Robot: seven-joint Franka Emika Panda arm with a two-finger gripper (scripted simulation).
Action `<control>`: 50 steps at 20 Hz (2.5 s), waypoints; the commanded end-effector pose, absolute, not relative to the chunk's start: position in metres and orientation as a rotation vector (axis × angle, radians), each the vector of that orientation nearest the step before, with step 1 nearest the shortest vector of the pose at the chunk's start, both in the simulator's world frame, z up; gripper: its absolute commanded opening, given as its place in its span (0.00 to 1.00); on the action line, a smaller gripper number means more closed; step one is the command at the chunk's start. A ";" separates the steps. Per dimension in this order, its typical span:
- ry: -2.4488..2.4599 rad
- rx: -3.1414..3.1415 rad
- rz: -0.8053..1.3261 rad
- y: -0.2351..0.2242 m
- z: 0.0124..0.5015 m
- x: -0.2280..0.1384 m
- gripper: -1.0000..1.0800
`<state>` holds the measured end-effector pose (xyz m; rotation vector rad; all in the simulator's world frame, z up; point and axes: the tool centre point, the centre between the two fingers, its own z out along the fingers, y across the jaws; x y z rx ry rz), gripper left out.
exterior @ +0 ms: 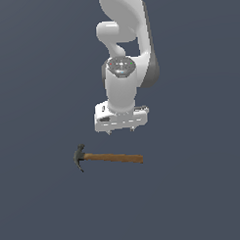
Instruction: Pick up the object and move it to a goal position.
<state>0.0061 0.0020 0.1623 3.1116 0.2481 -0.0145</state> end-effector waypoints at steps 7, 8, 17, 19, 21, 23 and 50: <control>0.560 3.068 -0.021 -0.008 0.148 0.021 0.96; 0.599 3.060 -0.022 -0.009 0.146 0.023 0.96; 0.948 2.973 -0.026 -0.022 0.128 0.039 0.96; 1.024 2.948 -0.027 -0.024 0.124 0.043 0.96; 1.099 2.922 -0.027 -0.027 0.120 0.046 0.96; 1.173 2.895 -0.027 -0.030 0.116 0.049 0.96; 1.928 2.480 -0.002 -0.068 0.069 0.081 0.96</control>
